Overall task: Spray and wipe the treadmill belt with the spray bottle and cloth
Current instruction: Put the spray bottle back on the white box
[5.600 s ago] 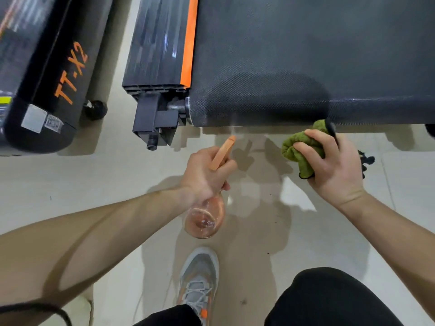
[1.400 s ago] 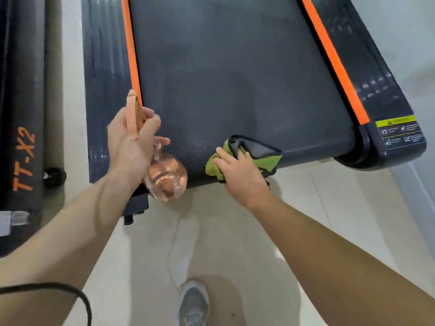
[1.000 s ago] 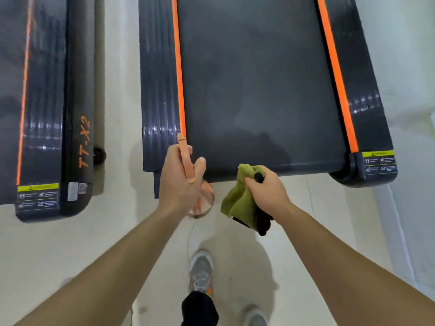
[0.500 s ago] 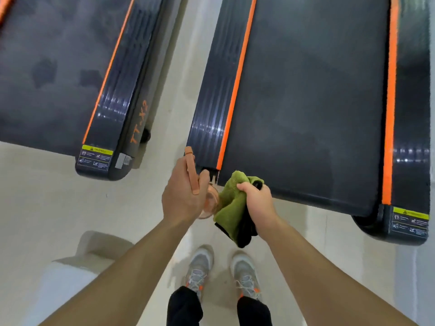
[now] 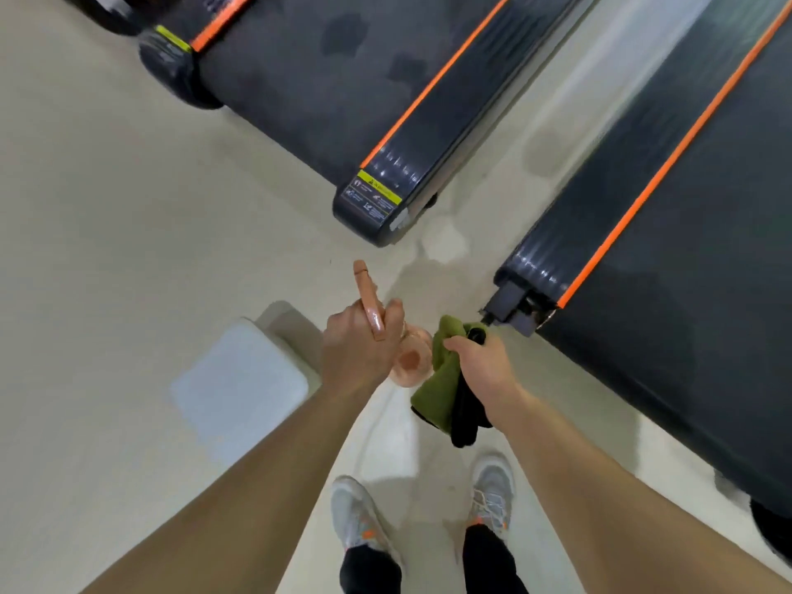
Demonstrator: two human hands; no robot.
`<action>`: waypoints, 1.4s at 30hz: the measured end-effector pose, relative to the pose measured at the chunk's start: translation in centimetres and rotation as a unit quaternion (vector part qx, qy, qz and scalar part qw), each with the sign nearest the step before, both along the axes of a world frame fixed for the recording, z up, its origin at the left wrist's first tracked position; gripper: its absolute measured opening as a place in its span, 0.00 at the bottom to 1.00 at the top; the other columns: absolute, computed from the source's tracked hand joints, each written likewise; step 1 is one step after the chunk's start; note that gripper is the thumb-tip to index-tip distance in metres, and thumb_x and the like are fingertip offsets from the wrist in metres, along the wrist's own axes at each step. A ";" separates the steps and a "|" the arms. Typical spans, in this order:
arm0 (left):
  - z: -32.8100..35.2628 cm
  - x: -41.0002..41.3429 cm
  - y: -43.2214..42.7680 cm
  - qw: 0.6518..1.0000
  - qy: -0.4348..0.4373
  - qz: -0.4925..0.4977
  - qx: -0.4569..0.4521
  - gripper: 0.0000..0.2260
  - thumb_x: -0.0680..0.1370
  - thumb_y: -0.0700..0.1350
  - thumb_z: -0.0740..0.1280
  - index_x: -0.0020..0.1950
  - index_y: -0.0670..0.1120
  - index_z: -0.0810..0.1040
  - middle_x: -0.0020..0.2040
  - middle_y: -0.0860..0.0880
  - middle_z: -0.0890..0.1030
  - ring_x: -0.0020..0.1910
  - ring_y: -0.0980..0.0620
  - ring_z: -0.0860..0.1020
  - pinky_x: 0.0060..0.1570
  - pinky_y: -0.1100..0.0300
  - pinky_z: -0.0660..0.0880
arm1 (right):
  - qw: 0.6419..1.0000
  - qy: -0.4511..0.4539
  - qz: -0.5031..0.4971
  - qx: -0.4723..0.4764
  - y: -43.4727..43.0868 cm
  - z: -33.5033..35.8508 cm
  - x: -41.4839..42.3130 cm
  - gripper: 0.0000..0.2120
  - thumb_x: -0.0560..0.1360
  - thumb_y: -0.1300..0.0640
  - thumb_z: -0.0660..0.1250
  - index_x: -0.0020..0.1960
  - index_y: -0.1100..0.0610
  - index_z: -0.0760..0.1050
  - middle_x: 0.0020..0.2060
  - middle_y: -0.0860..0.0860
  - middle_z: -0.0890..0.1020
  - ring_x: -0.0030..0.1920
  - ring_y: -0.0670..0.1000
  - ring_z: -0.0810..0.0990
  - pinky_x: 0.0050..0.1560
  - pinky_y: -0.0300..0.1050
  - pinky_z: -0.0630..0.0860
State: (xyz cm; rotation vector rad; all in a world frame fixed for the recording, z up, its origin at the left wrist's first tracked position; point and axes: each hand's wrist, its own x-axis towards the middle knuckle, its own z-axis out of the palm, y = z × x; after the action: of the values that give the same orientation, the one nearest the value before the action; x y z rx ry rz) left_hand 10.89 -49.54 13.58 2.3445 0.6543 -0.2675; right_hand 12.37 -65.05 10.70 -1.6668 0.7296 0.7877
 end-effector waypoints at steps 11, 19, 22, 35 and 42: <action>-3.6 -13.5 20.3 0.945 0.001 0.308 -0.107 0.15 0.84 0.59 0.62 0.41 0.53 0.74 0.59 0.57 0.83 0.61 0.46 0.80 0.52 0.62 0.66 | 0.953 0.028 0.302 0.007 21.1 -2.3 -7.5 0.10 0.78 0.56 0.68 0.59 0.55 0.76 0.50 0.53 0.83 0.52 0.56 0.82 0.56 0.50 0.77; -11.4 -19.0 28.2 0.915 -0.055 0.397 -0.041 0.20 0.84 0.60 0.62 0.59 0.45 0.81 0.60 0.61 0.82 0.54 0.54 0.82 0.42 0.75 0.66 | 0.897 0.069 0.435 -0.028 28.0 -8.0 -12.9 0.09 0.79 0.55 0.67 0.57 0.57 0.77 0.47 0.52 0.82 0.50 0.55 0.81 0.56 0.49 0.75; -13.3 -19.9 28.9 0.901 -0.047 0.427 -0.059 0.09 0.85 0.53 0.66 0.48 0.51 0.78 0.35 0.67 0.75 0.41 0.70 0.78 0.40 0.76 0.67 | 0.900 0.067 0.427 -0.051 28.0 -9.8 -14.1 0.10 0.79 0.55 0.68 0.58 0.57 0.77 0.50 0.54 0.83 0.52 0.56 0.81 0.57 0.50 0.75; -14.2 -23.9 28.6 0.874 0.116 0.442 -0.168 0.38 0.76 0.49 0.76 0.82 0.45 0.62 0.75 0.47 0.74 0.70 0.47 0.77 0.64 0.53 0.76 | 0.926 0.098 0.359 0.068 25.8 -5.6 -11.4 0.10 0.79 0.63 0.68 0.58 0.53 0.80 0.45 0.53 0.85 0.35 0.48 0.84 0.26 0.42 0.76; -6.5 -25.5 24.1 0.832 0.274 0.380 -0.296 0.06 0.82 0.40 0.66 0.55 0.39 0.80 0.46 0.44 0.85 0.33 0.48 0.85 0.19 0.69 0.62 | 0.890 0.111 0.411 0.163 23.8 2.9 -8.0 0.10 0.79 0.60 0.69 0.60 0.56 0.78 0.38 0.52 0.82 0.27 0.47 0.79 0.22 0.39 0.67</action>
State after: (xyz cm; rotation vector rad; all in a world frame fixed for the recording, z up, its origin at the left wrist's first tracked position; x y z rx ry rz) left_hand -14.63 -25.49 7.03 1.2597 1.4721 -0.6652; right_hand 4.39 -41.25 13.60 -1.5617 -0.0210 1.6182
